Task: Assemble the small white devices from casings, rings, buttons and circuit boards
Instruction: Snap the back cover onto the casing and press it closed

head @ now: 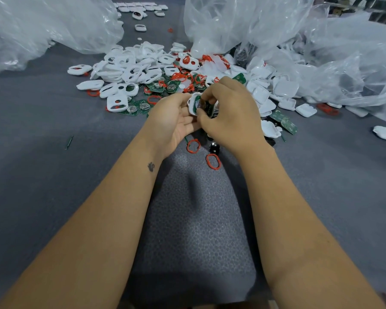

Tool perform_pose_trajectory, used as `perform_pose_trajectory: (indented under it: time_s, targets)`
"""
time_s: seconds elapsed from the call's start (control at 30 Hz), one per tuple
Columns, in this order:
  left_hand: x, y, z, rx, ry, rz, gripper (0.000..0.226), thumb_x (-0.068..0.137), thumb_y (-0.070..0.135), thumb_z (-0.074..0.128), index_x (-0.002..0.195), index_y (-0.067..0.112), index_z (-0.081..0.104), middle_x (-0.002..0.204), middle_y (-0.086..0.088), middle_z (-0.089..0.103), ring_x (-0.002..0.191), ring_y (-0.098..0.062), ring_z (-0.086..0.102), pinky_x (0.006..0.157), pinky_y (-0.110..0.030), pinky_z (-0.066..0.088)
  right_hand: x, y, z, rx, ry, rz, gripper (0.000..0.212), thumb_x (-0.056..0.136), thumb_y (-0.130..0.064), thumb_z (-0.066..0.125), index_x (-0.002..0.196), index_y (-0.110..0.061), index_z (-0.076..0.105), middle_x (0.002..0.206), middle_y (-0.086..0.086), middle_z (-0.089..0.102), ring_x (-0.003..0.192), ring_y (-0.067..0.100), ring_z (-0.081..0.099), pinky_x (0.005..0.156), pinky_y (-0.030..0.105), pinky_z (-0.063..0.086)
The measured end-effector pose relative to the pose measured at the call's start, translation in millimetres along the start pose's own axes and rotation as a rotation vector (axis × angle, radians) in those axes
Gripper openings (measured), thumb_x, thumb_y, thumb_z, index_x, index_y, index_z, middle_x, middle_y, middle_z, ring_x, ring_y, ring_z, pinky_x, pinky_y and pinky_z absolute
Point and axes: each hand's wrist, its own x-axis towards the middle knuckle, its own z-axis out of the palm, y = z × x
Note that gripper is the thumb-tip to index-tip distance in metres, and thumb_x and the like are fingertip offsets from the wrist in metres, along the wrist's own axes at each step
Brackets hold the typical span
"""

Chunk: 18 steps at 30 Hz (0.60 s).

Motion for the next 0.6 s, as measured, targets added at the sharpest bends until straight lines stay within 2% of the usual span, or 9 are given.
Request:
perform_pose_trajectory:
  time_s: [0.17, 0.33, 0.43, 0.53, 0.6]
  targets:
    - [0.7, 0.4, -1.3, -0.017, 0.000, 0.006, 0.024, 0.100, 0.010, 0.041, 0.114, -0.002, 0.056, 0.112, -0.021, 0.060, 0.095, -0.027, 0.062, 0.082, -0.038, 0.059, -0.4, 1.3, 2.8, 0.047, 0.025, 0.009, 0.015, 0.079, -0.016, 0.066, 0.091, -0.007, 0.067, 0.091, 0.007, 0.061, 0.091, 0.025, 0.055, 0.079, 0.036, 0.042]
    - [0.5, -1.8, -3.8, 0.106, -0.010, 0.109, 0.015, 0.095, -0.004, 0.050, 0.092, -0.002, 0.064, 0.088, -0.016, 0.066, 0.091, -0.026, 0.063, 0.085, -0.038, 0.059, -0.8, -1.1, 3.4, 0.217, 0.033, 0.054, 0.015, 0.077, -0.010, 0.066, 0.091, -0.008, 0.071, 0.088, 0.007, 0.060, 0.085, 0.020, 0.055, 0.074, 0.035, 0.046]
    - [0.6, -2.8, -5.5, 0.091, -0.013, 0.132, 0.016, 0.096, -0.003, 0.049, 0.100, -0.002, 0.064, 0.093, -0.016, 0.070, 0.089, -0.025, 0.068, 0.083, -0.034, 0.059, -1.8, -1.9, 2.7, 0.308, -0.002, 0.072, 0.019, 0.077, -0.007, 0.064, 0.094, -0.009, 0.072, 0.088, 0.006, 0.060, 0.084, 0.017, 0.056, 0.076, 0.033, 0.047]
    - [2.3, -0.9, -7.0, 0.044, 0.059, 0.148, 0.015, 0.098, -0.002, 0.048, 0.104, -0.003, 0.062, 0.095, -0.017, 0.071, 0.086, -0.024, 0.072, 0.078, -0.032, 0.060, -0.8, -2.0, -0.5, 0.522, 0.095, 0.228, 0.028, 0.075, -0.004, 0.055, 0.094, -0.016, 0.071, 0.086, 0.000, 0.058, 0.073, 0.004, 0.051, 0.069, 0.017, 0.042]
    - [2.6, 0.7, -7.7, 0.014, 0.118, 0.155, 0.013, 0.098, -0.002, 0.049, 0.102, -0.003, 0.061, 0.097, -0.018, 0.071, 0.085, -0.024, 0.073, 0.073, -0.028, 0.059, 2.2, 4.4, -4.3, 0.604, 0.218, 0.388, 0.030, 0.077, -0.002, 0.050, 0.094, -0.018, 0.070, 0.088, -0.001, 0.060, 0.072, 0.004, 0.050, 0.067, 0.014, 0.038]
